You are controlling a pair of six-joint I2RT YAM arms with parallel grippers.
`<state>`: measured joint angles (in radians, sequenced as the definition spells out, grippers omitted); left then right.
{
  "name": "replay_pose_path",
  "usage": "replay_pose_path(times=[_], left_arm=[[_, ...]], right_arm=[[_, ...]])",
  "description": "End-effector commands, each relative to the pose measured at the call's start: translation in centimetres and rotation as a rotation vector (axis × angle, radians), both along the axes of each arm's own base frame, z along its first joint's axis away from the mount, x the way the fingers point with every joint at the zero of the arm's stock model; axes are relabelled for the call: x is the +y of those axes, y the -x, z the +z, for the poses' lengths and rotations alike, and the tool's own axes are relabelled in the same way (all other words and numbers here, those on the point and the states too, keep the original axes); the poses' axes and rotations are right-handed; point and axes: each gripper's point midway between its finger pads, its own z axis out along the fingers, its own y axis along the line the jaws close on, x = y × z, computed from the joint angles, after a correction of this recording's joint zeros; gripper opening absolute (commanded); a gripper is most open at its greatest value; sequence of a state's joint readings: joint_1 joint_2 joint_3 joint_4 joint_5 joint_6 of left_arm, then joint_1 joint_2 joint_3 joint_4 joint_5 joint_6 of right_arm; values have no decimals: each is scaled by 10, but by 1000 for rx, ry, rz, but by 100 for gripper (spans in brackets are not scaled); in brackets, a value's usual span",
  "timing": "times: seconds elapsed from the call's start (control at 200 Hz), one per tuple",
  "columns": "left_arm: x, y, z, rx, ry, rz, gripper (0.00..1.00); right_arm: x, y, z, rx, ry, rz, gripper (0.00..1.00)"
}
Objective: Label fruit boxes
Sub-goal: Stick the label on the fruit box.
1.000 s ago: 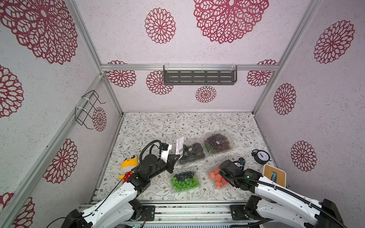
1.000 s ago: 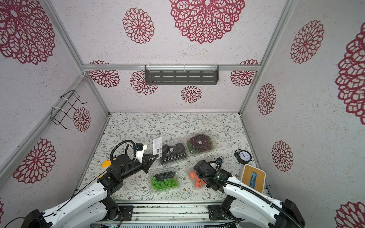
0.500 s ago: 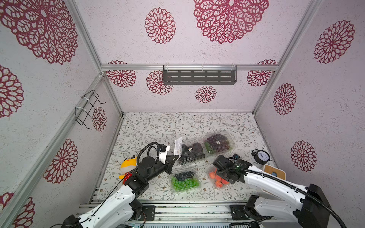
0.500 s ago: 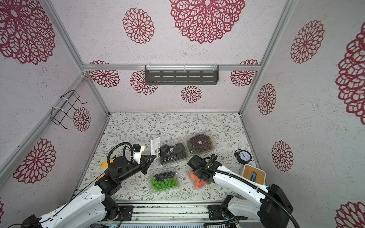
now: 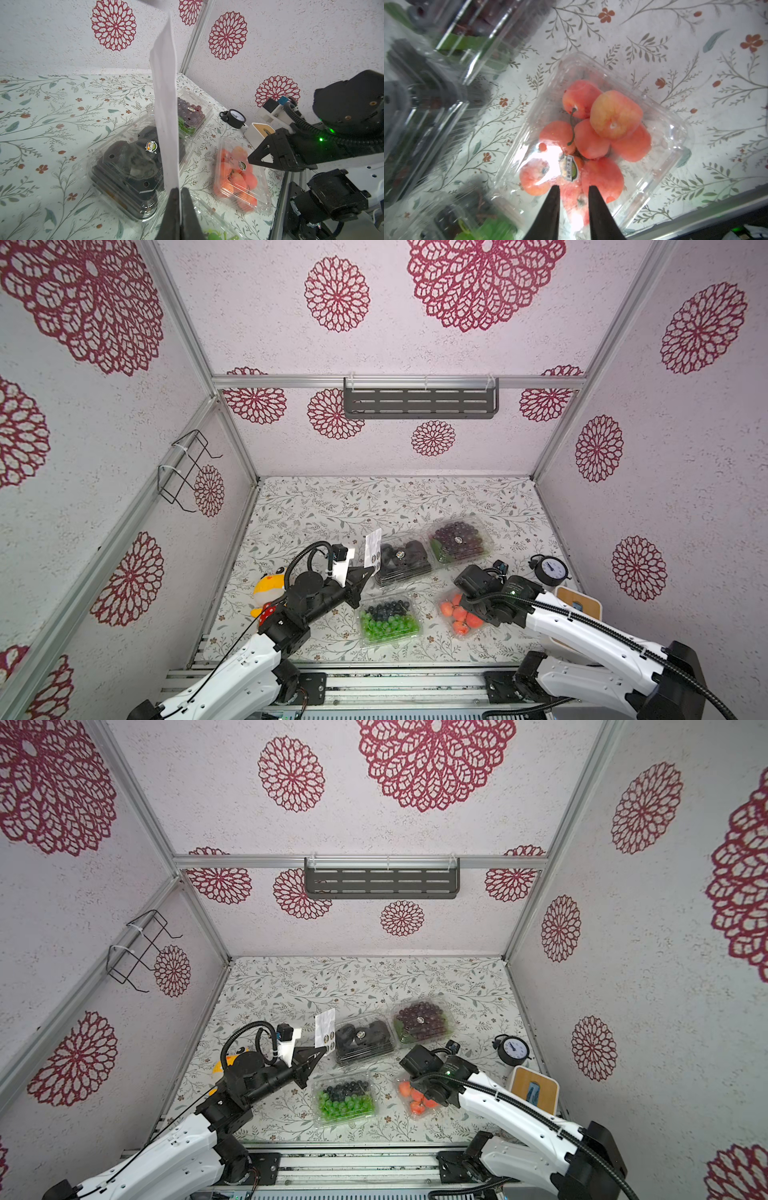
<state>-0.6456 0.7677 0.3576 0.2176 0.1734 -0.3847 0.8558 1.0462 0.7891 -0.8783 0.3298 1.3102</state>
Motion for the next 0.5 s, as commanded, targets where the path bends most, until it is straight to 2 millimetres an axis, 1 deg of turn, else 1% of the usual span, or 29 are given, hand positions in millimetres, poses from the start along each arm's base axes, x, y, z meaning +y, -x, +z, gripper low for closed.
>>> replay_pose_path(times=[0.0,0.01,0.075,0.13,0.265,0.32,0.39,0.445,0.495], left_arm=[[9,-8,-9,14,-32,71,0],[10,-9,-11,18,-35,82,0],[25,-19,-18,60,-45,178,0],[36,-24,-28,109,-40,240,0],[61,-33,-47,227,16,318,0],[70,-36,-54,264,11,353,0],[79,-40,-63,301,7,393,0],[79,-41,-67,328,10,395,0],[76,-43,-72,351,2,385,0]], right_arm=[[-3,-7,11,-52,21,29,2],[-2,-8,12,-56,20,33,0],[0,-10,12,-62,12,41,0],[3,-10,8,-54,-8,54,0],[15,-8,-20,-3,-106,80,0],[7,-6,-27,14,-72,61,0],[-6,-3,-26,13,-13,56,0],[-9,-2,-23,-4,-17,57,0],[-8,-1,-24,-18,-41,60,0]])
